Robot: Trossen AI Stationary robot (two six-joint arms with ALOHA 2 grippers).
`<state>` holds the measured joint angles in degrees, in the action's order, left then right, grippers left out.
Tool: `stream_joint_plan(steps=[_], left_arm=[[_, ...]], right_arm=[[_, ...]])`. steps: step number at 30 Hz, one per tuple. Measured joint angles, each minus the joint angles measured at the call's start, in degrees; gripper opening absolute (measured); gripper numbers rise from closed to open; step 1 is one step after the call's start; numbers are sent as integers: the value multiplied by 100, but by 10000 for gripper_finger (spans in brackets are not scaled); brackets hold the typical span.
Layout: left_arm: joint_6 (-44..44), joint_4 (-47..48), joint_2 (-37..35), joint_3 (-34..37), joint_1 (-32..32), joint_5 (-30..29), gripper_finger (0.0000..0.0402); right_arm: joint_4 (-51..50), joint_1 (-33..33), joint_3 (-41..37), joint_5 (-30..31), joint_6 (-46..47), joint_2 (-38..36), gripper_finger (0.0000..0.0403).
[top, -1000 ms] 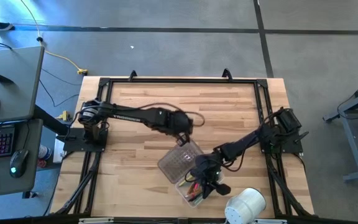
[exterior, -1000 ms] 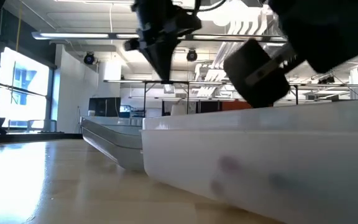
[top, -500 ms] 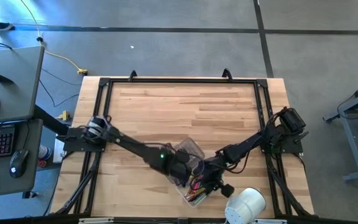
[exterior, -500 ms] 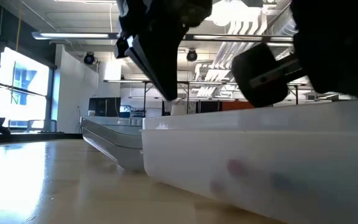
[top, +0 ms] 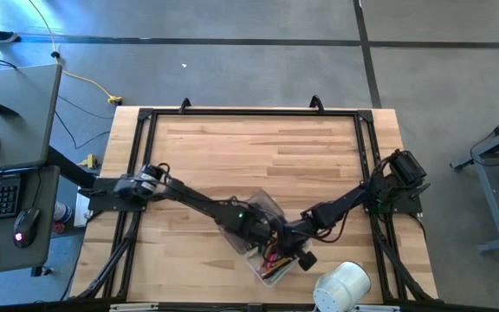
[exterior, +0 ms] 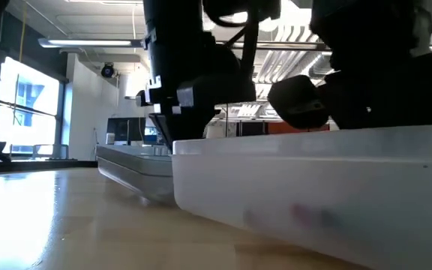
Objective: Pick & place school supplies into a supply box
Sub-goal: Close the supply box
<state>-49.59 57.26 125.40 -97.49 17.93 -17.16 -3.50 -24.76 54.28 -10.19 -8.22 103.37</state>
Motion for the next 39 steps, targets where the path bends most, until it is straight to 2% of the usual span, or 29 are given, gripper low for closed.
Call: stream_joint_plan(steps=[9,14,20,22,25,29,36,39], left_arm=[[-16,982,-11,0,-419,-180,20],[-66,1742,-74,0,-614,-444,17],[-345,2764,-80,-10,-892,-664,20],[-334,2926,-130,8,-1007,-771,20],[-296,2866,-90,52,-1189,-969,20],[-296,2970,-609,0,-1261,-1167,20],[-326,2752,-1203,7,-1068,-1342,21],[-347,2738,-1235,13,-966,-1334,21]], right_arm=[[-10,287,-11,1008,51,2,0],[-70,567,-13,1240,38,2,0],[-73,829,-11,501,-95,4,0],[105,843,1,425,-102,4,0],[318,878,81,525,-149,-28,0],[361,1014,50,887,-363,-10,0],[506,1337,42,450,-334,-384,0],[507,1442,42,301,-372,-586,0]])
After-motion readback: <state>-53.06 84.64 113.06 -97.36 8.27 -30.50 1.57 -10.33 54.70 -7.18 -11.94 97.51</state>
